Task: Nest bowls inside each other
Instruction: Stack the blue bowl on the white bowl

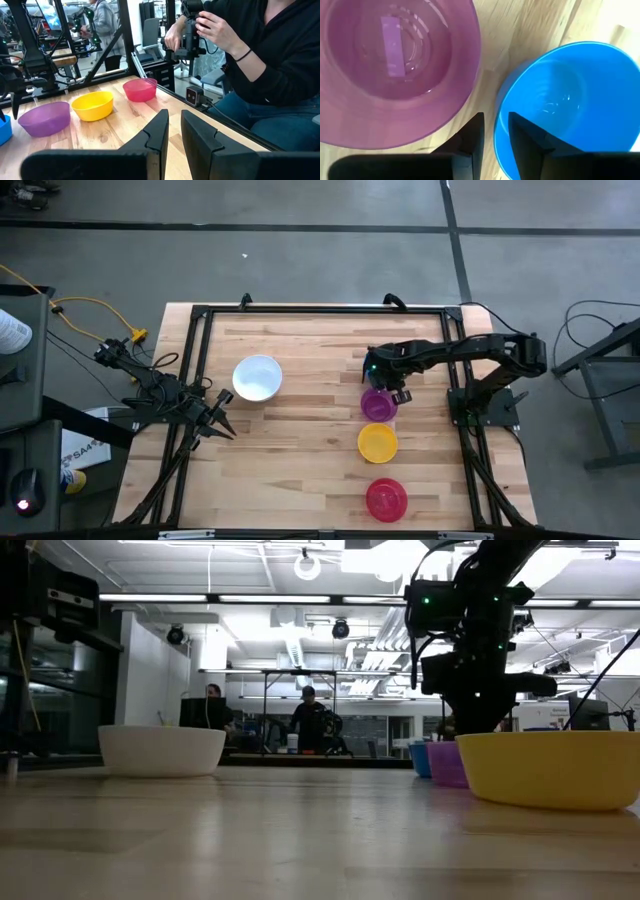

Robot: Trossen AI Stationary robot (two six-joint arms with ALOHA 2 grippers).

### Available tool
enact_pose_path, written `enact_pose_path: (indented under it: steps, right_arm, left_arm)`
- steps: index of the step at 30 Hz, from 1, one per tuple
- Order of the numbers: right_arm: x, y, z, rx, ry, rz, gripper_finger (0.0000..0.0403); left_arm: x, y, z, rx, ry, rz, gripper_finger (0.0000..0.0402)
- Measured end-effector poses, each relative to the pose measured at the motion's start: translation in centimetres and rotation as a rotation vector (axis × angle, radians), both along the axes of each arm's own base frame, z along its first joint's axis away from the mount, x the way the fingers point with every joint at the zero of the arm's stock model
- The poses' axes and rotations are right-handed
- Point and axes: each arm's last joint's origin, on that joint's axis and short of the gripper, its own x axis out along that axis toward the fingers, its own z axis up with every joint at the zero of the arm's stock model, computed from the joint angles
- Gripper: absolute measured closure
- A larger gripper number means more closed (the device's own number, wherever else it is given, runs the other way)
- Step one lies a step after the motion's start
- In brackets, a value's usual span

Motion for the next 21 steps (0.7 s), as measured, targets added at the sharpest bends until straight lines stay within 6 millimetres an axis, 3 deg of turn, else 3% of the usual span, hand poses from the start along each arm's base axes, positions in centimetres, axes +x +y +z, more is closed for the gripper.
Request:
enact_pose_path:
  steps: [9, 17, 21]
  right_arm:
    - [0.1, 0.1, 0.5, 0.041, -0.054, -0.076, 0.0322]
    - [0.4, 0.0, 3.2, 0.056, -0.033, -0.064, 0.0322]
    - [0.4, -1.0, 3.6, 0.074, -0.059, -0.104, 0.0322]
  left_arm:
    - [0.0, 0.0, 0.0, 0.0, 0.0, 0.0, 0.0352]
    - [0.0, 0.0, 0.0, 0.0, 0.0, 0.0, 0.0352]
    - [0.0, 0.0, 0.0, 0.0, 0.0, 0.0, 0.0352]
